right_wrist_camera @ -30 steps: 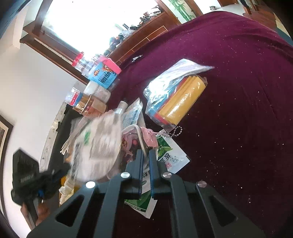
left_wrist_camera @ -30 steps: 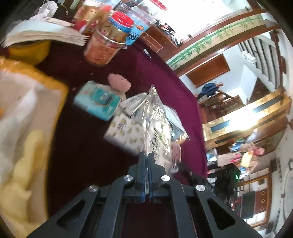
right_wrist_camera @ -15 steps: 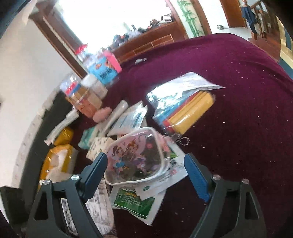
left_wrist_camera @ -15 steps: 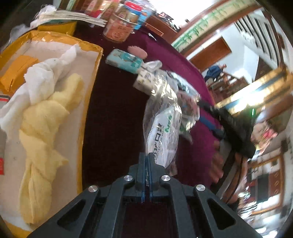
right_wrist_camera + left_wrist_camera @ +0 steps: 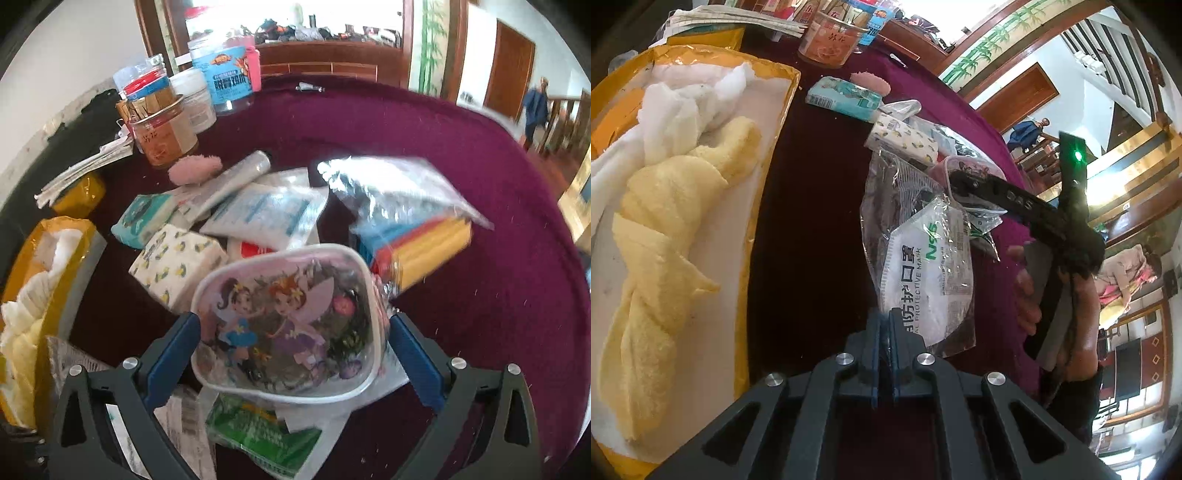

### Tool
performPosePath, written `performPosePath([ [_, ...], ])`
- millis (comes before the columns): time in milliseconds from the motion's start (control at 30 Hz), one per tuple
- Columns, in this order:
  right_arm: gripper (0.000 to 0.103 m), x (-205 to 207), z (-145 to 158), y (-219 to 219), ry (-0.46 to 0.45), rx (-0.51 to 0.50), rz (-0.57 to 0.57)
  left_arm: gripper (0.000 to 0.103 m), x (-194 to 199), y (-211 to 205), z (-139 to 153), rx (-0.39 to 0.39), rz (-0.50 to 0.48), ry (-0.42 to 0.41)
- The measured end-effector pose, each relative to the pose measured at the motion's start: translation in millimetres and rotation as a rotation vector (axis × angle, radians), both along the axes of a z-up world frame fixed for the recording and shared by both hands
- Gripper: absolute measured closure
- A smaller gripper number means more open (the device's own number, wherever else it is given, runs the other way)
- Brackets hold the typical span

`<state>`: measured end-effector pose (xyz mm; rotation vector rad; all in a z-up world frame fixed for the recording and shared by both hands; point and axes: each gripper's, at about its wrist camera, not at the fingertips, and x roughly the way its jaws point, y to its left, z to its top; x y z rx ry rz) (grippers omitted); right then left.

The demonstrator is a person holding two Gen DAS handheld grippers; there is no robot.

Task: Organize soft objects
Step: 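Lift the mask bag with the left tool while the right tool grasps the cartoon pouch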

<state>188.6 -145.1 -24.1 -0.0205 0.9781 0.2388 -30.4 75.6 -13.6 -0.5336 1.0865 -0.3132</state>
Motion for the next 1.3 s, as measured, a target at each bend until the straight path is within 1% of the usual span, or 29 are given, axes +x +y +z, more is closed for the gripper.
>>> performPosePath([
  [33, 0.004, -2.8, -1.3, -0.8, 0.005, 0.009, 0.015, 0.099, 1.1, -0.5, -0.9, -0.006, 0.002, 0.001],
  [67, 0.009, -5.7, -1.1, -0.9, -0.002, 0.019, 0.020, 0.094, 1.8, -1.2, -1.1, -0.007, 0.002, -0.002],
  [133, 0.013, -8.0, -0.3, -2.5, 0.002, 0.046, 0.022, 0.083, 4.1, -5.7, -0.5, 0.021, 0.002, -0.004],
  [167, 0.019, -8.0, 0.4, -2.1, -0.003, 0.054, 0.022, 0.070, 6.0, -9.4, 0.4, 0.027, -0.010, -0.003],
  [200, 0.029, -8.9, 0.4, -5.0, -0.009, 0.072, 0.024, 0.057, 6.3, -11.9, 1.1, 0.028, -0.023, -0.002],
  [233, 0.032, -9.4, 1.5, -6.2, -0.007, 0.090, 0.024, 0.053, 7.3, -17.4, 3.6, 0.031, -0.051, -0.004],
  [267, 0.039, -11.0, 2.8, -10.2, -0.007, 0.119, 0.024, 0.046, 5.3, -19.5, 6.1, 0.037, -0.065, -0.009],
  [300, 0.045, -10.3, 4.0, -11.3, -0.010, 0.130, 0.024, 0.039, 3.4, -22.5, 11.9, 0.054, -0.074, -0.027],
  [333, 0.048, -11.8, 6.7, -15.0, -0.020, 0.152, 0.017, 0.035, 1.8, -23.7, 16.8, 0.068, -0.073, -0.046],
  [367, 0.055, -11.9, 8.6, -17.9, -0.024, 0.174, 0.011, 0.025, 1.4, -25.0, 21.7, 0.084, -0.072, -0.070],
  [400, 0.061, -12.3, 11.3, -22.9, -0.027, 0.212, 0.008, 0.019, 3.9, -26.5, 29.3, 0.114, -0.066, -0.104],
  [467, 0.065, -10.7, 13.5, -31.2, -0.023, 0.276, 0.007, 0.017, 16.5, -27.9, 36.2, 0.148, -0.053, -0.124],
  [500, 0.065, -10.0, 12.7, -34.4, -0.014, 0.301, 0.006, 0.016, 25.8, -27.4, 37.1, 0.149, -0.049, -0.125],
  [533, 0.066, -9.8, 11.7, -35.7, -0.011, 0.309, 0.008, 0.016, 41.0, -26.2, 35.4, 0.153, -0.043, -0.106],
  [567, 0.066, -9.2, 11.3, -36.9, -0.009, 0.314, 0.007, 0.016, 53.0, -23.8, 31.4, 0.146, -0.025, -0.062],
  [633, 0.067, -9.9, 11.2, -37.8, -0.003, 0.326, 0.006, 0.016, 70.9, -20.0, 22.5, 0.095, -0.007, 0.006],
  [700, 0.069, -11.1, 13.4, -40.0, -0.004, 0.353, 0.009, 0.016, 84.9, -21.0, 16.6, 0.098, -0.006, 0.042],
  [733, 0.070, -11.4, 13.5, -40.5, -0.004, 0.358, 0.011, 0.016, 94.0, -23.1, 14.5, 0.121, -0.011, 0.051],
  [800, 0.072, -12.8, 15.1, -42.4, -0.004, 0.383, 0.010, 0.016, 105.6, -25.9, 13.4, 0.166, -0.020, 0.041],
  [833, 0.072, -12.9, 15.7, -42.9, -0.006, 0.390, 0.011, 0.016, 116.1, -29.4, 10.9, 0.213, -0.030, 0.045],
  [900, 0.073, -14.9, 17.9, -45.2, -0.016, 0.397, 0.004, 0.016, 126.1, -33.2, 8.3, 0.278, -0.035, 0.044],
  [1000, 0.074, -16.9, 21.4, -51.4, -0.035, 0.422, -0.009, 0.016, 131.4, -38.8, 4.7, 0.312, -0.065, 0.042],
  [1033, 0.075, -17.2, 22.0, -53.4, -0.036, 0.431, -0.011, 0.016, 131.8, -43.0, 2.8, 0.338, -0.083, 0.037],
  [1100, 0.075, -16.7, 21.4, -56.2, -0.034, 0.448, -0.016, 0.017, 132.8, -47.6, 0.5, 0.363, -0.103, 0.035],
  [1233, 0.075, -15.8, 22.4, -60.8, -0.037, 0.479, -0.024, 0.017, 130.4, -57.7, -3.8, 0.420, -0.169, 0.053],
  [1267, 0.076, -16.1, 23.6, -63.1, -0.041, 0.496, -0.026, 0.019, 130.5, -58.8, -5.0, 0.433, -0.178, 0.053],
  [1300, 0.077, -16.5, 24.3, -65.8, -0.045, 0.512, -0.025, 0.025, 130.3, -59.2, -6.1, 0.448, -0.186, 0.059],
])
